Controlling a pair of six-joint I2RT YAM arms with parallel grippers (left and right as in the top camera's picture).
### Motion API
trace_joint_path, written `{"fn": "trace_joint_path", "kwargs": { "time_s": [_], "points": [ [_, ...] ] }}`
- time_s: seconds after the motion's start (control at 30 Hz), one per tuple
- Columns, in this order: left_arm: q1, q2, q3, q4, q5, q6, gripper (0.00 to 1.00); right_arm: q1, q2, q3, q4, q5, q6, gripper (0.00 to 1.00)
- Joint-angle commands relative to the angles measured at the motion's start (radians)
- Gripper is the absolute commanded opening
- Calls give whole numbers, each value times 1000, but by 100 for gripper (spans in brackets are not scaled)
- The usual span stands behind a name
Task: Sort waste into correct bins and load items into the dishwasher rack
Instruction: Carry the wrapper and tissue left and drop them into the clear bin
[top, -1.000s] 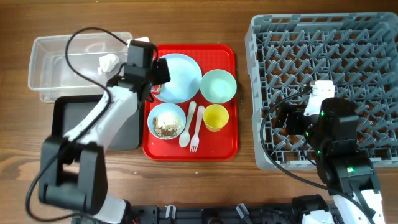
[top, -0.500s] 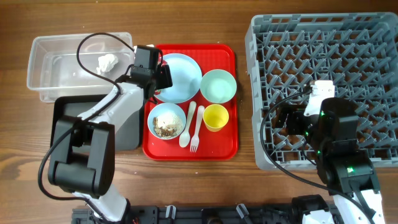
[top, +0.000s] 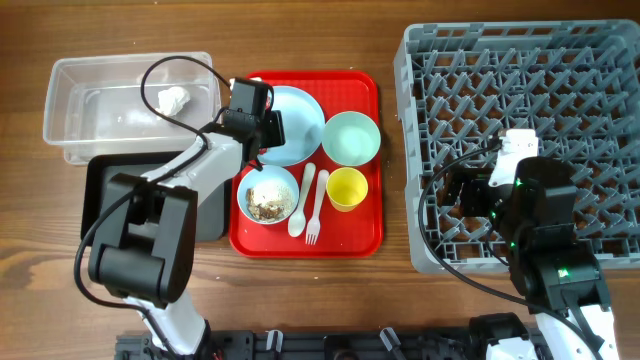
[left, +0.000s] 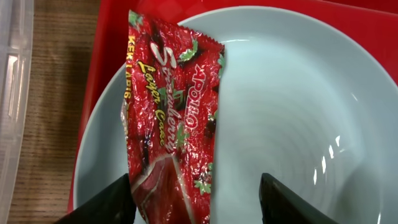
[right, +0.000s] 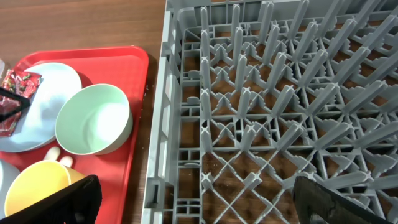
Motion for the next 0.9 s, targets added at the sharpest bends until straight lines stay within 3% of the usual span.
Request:
{"fn": "trace_joint_path", "kwargs": {
  "time_s": [0.0,0.13,0.23,0.4,0.5,0.6,0.73,0.77,0.87],
  "points": [
    [-2,40,-10,2,1,5,52,-2,1,19,2,13,0,100],
    [-2,40,-10,0,1,5,30,-1,1,19,2,13,0,100],
    [-2,40,-10,0,1,5,4,-1,1,19,3,13,0,100],
    [-2,-71,-6,-2,1,5,4,-2,1,19,2,13,0,100],
    [26,-252,-5,-36,-84,-23,4,-2,1,19,2,13,0,100],
    [107,-348,-5,-42,-141,-98,4,-1,1,19,2,13,0,100],
    [275,-342,-5,-42,-140,-296,4,-1,1,19,2,13,0,100],
    [305,-328,-5,-42,-140,-324,6,-1,1,19,2,13,0,100],
    [359,-272,-5,-39,-140,-339,34,-1,1,19,2,13,1,100]
  ]
}}
